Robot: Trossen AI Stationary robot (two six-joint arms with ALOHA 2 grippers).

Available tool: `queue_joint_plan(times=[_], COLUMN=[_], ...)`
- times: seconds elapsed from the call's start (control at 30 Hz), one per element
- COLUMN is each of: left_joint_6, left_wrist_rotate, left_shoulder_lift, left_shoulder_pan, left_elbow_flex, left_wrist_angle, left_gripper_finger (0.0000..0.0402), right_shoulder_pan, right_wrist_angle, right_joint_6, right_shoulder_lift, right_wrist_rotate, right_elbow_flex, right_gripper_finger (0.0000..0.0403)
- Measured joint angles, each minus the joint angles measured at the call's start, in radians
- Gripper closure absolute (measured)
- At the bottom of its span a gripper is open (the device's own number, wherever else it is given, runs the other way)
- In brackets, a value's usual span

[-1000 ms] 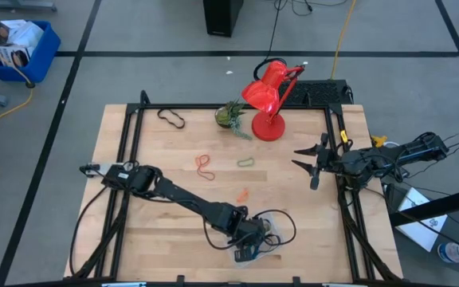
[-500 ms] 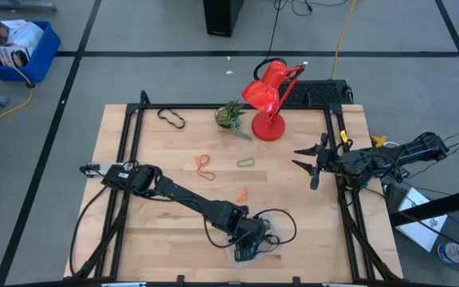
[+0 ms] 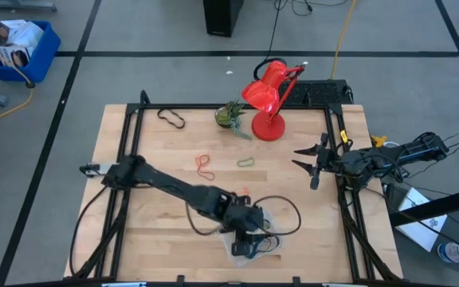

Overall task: Pick and place rubber bands into bin
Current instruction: Put the orange rubber band into the transparent container

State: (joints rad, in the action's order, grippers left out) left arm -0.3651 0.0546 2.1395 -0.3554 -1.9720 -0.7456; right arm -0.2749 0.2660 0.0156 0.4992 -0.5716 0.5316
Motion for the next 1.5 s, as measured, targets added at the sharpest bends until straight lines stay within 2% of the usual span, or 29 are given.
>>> queue_joint_plan(times=[0.2,0.37,0.53,0.7,0.8,0.87,0.97,1.13,1.5], left_joint_6=[0.021,0.100,0.208,0.132,0.008,-0.050,-0.061,-0.032,-0.206], left_wrist_rotate=[-0.008,-0.044,-0.079,-0.112,-0.124,-0.175,-0.196,-0.157,-0.159], left_shoulder_lift=[-0.144,-0.240,-0.283,-0.291,-0.286,-0.275,-0.236,-0.153,0.057], left_shoulder_pan=[0.028,0.043,0.055,0.091,0.132,0.158,0.189,0.212,0.277], left_elbow_flex=[-0.001,-0.001,-0.001,-0.002,-0.002,-0.002,-0.001,-0.001,0.000], left_wrist_angle=[-0.001,0.070,0.111,0.051,-0.044,-0.098,-0.164,-0.166,-0.181], left_gripper_finger=[0.0190,0.0190,0.0190,0.0190,0.0190,0.0190,0.0190,0.0190,0.0190], right_shoulder_pan=[0.000,0.000,0.000,0.000,0.000,0.000,0.000,0.000,0.000], right_wrist_angle=[-0.004,-0.002,-0.001,0.000,0.000,0.000,-0.001,-0.002,0.000], right_joint_6=[-0.001,-0.019,-0.031,-0.031,-0.034,-0.042,-0.056,-0.058,-0.058], right_shoulder_lift=[0.000,0.000,0.000,-0.001,-0.001,-0.001,-0.001,-0.001,0.000], right_wrist_rotate=[0.000,0.000,-0.001,-0.002,-0.003,-0.003,-0.003,-0.004,-0.005], right_elbow_flex=[0.000,0.000,0.000,0.000,0.000,0.000,0.000,0.000,0.000], right_gripper_finger=[0.0259,0.0259,0.0259,0.0259,0.0259,0.0259,0.0259,0.0259,0.0259])
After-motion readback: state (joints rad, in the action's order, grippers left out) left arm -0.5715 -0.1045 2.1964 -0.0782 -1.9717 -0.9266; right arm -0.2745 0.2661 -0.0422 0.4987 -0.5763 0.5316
